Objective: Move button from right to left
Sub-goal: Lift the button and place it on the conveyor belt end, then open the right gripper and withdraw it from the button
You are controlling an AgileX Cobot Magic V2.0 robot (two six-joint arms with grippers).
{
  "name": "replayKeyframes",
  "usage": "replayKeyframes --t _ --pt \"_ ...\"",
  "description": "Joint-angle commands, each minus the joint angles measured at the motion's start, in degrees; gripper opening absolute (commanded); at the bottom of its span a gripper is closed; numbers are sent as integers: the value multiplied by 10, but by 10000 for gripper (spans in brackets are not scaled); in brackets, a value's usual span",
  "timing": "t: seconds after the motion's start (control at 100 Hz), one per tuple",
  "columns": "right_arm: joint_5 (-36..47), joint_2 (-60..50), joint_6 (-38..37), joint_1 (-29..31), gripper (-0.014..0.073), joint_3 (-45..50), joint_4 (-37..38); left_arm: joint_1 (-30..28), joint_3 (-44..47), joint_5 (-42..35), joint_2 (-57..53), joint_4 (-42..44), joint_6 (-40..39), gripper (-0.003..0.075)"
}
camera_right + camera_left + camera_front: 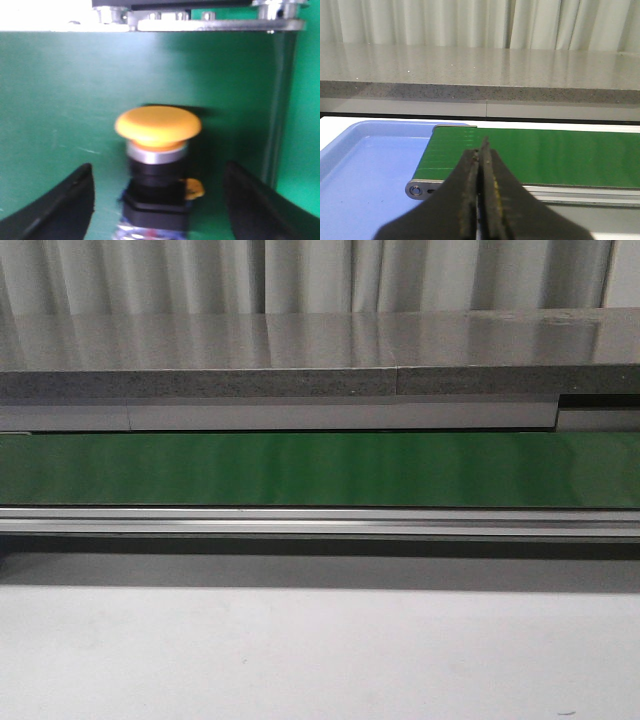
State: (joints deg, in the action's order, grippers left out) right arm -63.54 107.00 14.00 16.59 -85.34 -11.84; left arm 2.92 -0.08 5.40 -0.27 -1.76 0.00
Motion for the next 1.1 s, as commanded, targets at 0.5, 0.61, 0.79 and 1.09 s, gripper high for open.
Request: replayKeyframes --t 0.5,0.61,0.79,1.09 --pt "-46 -108 0 1 60 -15 -1 -1 26 -45 -19 0 -5 -20" --pt "-50 -136 3 1 -62 -14 -2 -1 26 -45 -19 0 -5 -20" --pt "-28 -190 9 1 -66 19 -23 -1 26 -45 -19 0 -5 -20" --pt "85 -319 9 -23 -66 137 -49 -1 26 -45 -19 0 -5 -20"
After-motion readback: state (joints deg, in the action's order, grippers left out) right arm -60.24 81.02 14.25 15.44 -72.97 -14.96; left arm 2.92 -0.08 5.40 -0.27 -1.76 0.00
